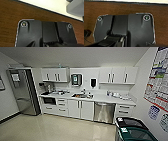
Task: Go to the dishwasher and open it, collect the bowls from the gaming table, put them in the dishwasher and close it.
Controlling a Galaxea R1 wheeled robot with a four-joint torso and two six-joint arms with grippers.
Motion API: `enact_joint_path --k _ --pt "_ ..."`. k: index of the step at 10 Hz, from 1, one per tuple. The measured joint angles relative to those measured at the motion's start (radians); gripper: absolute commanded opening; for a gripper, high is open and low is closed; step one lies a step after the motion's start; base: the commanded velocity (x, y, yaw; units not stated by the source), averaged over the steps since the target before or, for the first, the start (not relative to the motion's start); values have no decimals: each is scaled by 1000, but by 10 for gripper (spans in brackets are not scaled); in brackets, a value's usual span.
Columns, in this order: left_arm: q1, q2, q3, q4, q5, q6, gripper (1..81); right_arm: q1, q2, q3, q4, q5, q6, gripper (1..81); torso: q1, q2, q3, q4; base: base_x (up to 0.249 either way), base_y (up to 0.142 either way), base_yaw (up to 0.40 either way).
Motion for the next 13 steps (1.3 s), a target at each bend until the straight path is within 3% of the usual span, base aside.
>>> enact_joint_path --k 6,13 --pt "0 -3 -1 0 0 0 811 4 5 1 0 0 0 811 0 0 0 0 148 71 0" --pt "0 0 0 0 0 0 811 5 5 1 0 0 1 811 1 0 0 0 148 0 0"
